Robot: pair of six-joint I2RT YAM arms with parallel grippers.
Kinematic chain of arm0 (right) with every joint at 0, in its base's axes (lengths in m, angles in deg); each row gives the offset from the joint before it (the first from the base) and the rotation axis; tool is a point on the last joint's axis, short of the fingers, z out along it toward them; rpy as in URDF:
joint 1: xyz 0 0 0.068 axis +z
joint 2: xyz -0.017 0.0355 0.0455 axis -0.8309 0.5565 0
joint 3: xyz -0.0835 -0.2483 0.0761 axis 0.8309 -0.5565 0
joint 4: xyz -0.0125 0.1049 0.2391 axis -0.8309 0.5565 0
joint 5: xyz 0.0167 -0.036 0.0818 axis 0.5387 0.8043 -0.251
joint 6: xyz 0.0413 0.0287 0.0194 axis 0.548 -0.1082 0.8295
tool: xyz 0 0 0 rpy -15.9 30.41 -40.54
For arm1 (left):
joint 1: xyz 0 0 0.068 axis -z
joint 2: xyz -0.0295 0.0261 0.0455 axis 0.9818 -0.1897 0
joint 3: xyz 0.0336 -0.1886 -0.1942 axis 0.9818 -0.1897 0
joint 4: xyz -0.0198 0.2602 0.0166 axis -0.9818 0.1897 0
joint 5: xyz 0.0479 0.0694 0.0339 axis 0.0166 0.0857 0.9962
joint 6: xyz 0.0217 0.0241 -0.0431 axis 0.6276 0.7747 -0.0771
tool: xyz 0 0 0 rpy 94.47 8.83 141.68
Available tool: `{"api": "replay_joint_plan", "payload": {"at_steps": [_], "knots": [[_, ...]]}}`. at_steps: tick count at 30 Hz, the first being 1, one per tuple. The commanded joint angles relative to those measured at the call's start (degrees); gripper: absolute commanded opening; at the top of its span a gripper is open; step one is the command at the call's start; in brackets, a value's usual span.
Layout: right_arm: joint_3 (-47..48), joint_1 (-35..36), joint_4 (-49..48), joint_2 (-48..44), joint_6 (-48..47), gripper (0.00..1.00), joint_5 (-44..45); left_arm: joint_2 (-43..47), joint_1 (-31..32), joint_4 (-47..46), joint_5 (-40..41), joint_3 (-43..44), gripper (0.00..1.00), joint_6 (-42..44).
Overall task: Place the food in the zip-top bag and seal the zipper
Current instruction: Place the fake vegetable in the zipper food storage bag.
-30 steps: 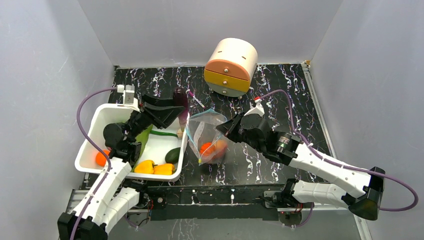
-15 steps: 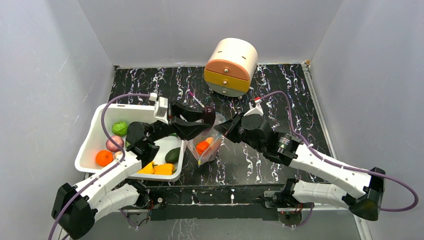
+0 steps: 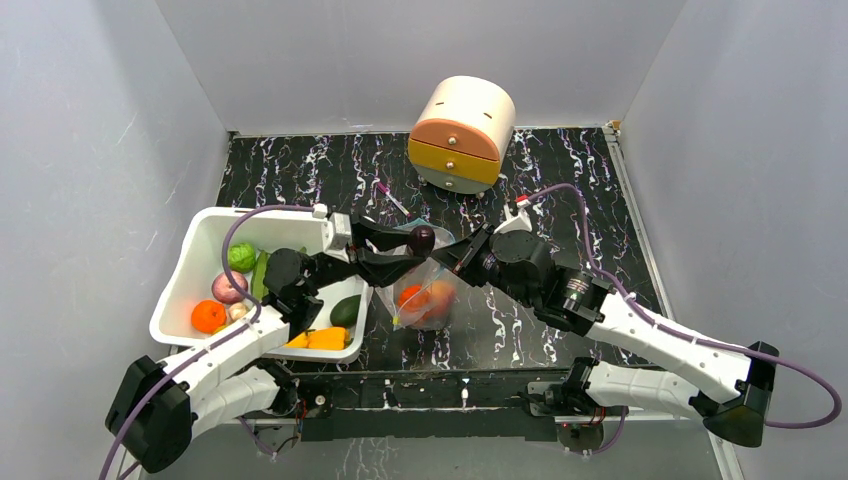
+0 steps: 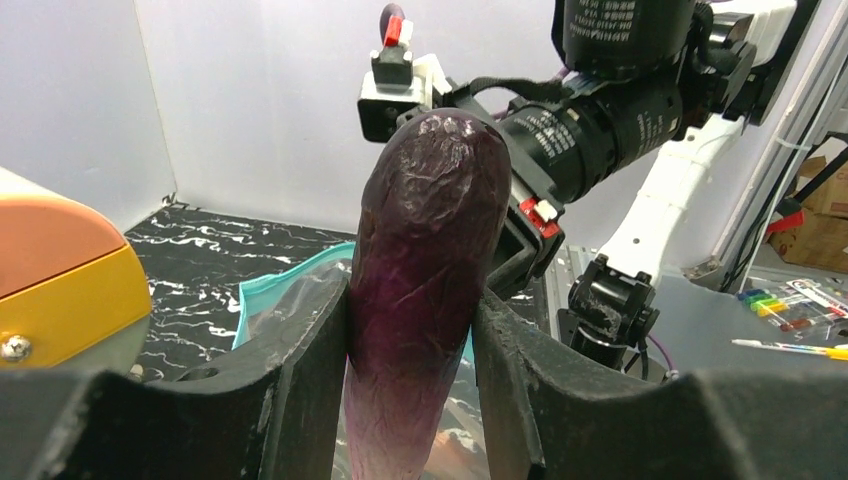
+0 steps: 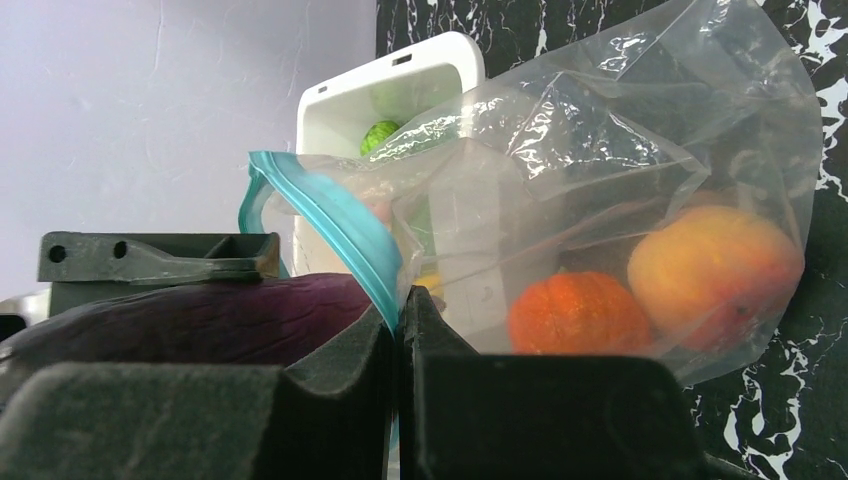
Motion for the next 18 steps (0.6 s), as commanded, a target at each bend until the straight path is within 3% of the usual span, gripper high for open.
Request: {"api": "replay_joint_plan", "payload": {"at_steps": [1,6,12,18], "knots": [[-0.25,0.22,-4.80,-1.89,0.92,0.00,0.05,0.23,0.19,-4.00,0.30,-0.85,0.25,4.03],[-0.16,0.22,-4.87,-2.18,0.94,0.00,0.34,-0.08,0.24,-4.61,0.54,-1.41,0.36,2.89],[-0.43,0.22,-4.78,-2.44,0.94,0.00,0.54,2.92,0.27,1.91,3.22,-1.02,0.66,4.01],[-0.49,0.22,-4.41,-2.69,0.78,0.00,1.14,7.41,0.28,15.91,7.29,1.85,0.71,6.51]]}}
